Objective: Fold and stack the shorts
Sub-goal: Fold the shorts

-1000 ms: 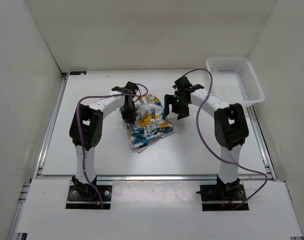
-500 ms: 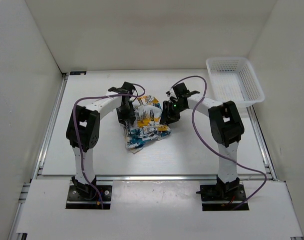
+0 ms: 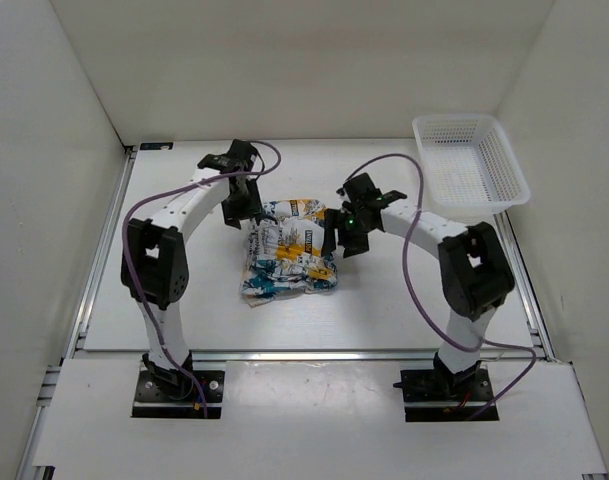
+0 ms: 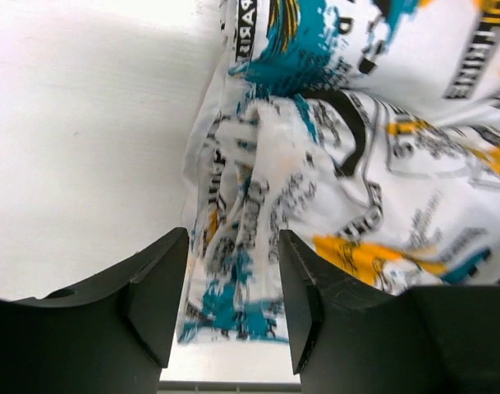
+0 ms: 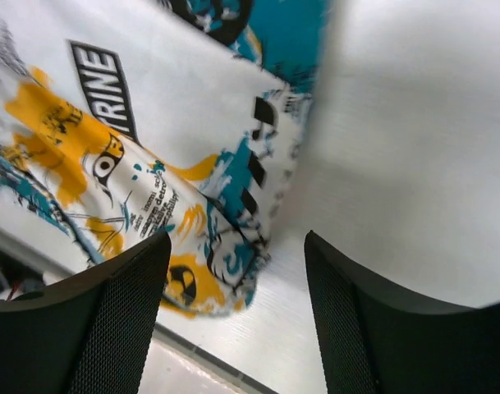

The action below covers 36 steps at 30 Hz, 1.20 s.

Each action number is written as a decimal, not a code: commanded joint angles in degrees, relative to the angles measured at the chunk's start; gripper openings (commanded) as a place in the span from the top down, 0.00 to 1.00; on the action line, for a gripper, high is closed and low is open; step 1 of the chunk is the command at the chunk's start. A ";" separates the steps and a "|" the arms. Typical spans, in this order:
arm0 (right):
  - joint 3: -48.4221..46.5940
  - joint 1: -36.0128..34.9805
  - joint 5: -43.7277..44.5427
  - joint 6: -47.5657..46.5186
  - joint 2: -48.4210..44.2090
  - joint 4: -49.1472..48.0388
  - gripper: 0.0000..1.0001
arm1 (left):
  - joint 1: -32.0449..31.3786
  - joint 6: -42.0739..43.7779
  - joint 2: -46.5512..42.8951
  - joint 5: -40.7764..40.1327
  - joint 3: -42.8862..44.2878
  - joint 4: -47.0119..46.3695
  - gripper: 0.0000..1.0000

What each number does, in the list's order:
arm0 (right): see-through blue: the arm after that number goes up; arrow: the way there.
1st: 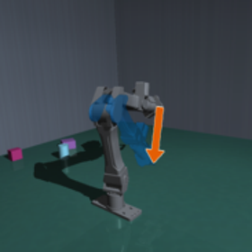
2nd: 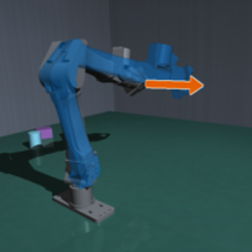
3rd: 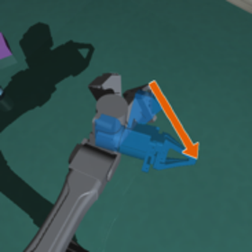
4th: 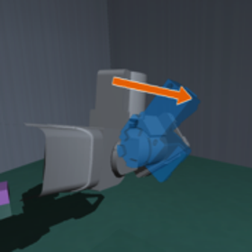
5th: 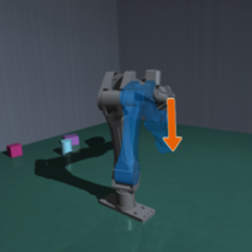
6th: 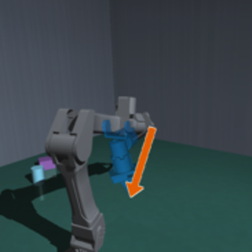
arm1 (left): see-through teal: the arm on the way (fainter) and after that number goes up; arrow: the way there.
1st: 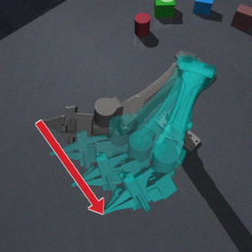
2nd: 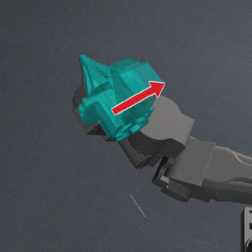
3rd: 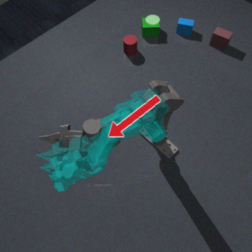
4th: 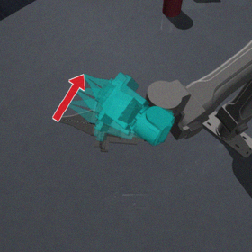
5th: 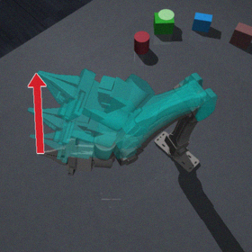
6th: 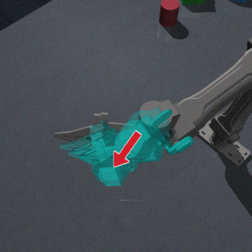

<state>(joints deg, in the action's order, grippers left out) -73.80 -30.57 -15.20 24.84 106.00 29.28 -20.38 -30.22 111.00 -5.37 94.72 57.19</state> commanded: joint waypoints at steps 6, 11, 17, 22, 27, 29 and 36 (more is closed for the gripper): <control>-6.44 -5.10 14.77 -1.55 -10.46 7.11 0.76 | -2.11 -0.19 -13.79 4.82 -10.39 -1.89 0.89; -7.06 -10.03 9.75 -1.55 -4.49 4.92 0.90 | -2.82 -1.51 -12.39 7.82 -18.59 -7.96 0.89; -3.99 -10.57 8.17 0.20 3.33 -0.70 0.90 | -2.82 -0.82 -5.36 7.83 -21.15 -11.13 0.89; -1.87 -10.57 8.78 0.21 7.47 -2.21 0.93 | -2.82 0.33 -2.81 7.12 -21.15 -11.66 0.89; -6.69 -10.57 18.33 -0.49 -3.13 5.41 0.84 | -2.82 1.04 -9.04 7.12 -17.82 -7.98 0.85; -11.09 -10.57 22.30 -0.49 -6.66 8.33 0.63 | -2.82 1.65 -12.81 5.99 -14.66 -4.22 0.77; -12.96 -5.65 36.28 0.46 -20.89 15.89 0.02 | -2.82 2.80 -23.01 -1.13 -4.90 5.64 0.37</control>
<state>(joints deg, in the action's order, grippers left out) -86.63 -39.11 11.68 24.62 89.71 39.03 -23.22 -28.27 94.48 -2.11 86.04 57.06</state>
